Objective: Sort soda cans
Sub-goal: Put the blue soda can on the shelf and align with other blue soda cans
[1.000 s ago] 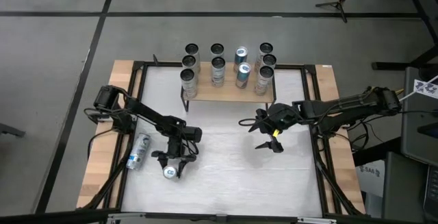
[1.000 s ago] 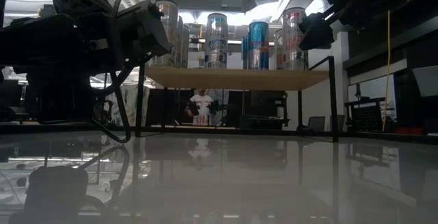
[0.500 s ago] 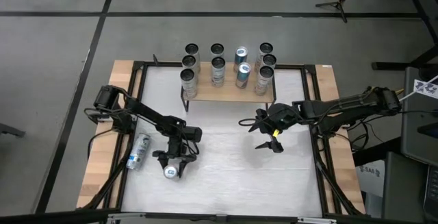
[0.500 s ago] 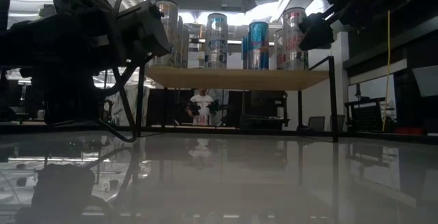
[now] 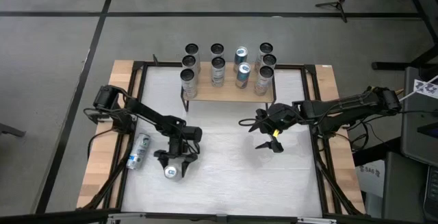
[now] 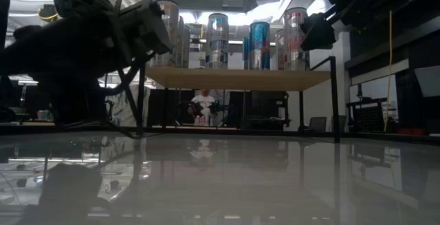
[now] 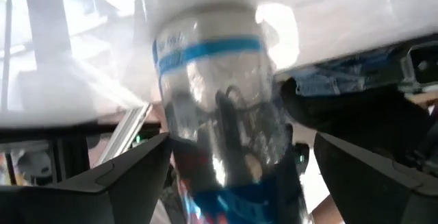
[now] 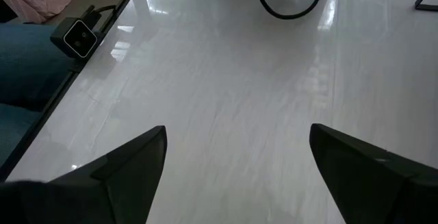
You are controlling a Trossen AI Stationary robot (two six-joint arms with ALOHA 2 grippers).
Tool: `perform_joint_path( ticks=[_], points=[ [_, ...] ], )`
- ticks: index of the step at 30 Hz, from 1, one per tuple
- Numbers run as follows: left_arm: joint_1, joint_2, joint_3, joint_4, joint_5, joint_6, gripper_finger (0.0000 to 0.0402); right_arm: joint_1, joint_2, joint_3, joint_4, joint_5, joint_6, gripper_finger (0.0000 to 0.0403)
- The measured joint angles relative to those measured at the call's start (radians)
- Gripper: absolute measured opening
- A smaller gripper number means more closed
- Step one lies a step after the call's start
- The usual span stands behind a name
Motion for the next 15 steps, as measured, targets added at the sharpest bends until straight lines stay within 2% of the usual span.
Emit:
perform_joint_path(
  ticks=[15],
  points=[
    [0.043,-0.079,0.026,-0.007,-0.271,0.087,0.035,0.0,0.0,0.0,-0.004,0.0,0.0,0.0356]
  ],
)
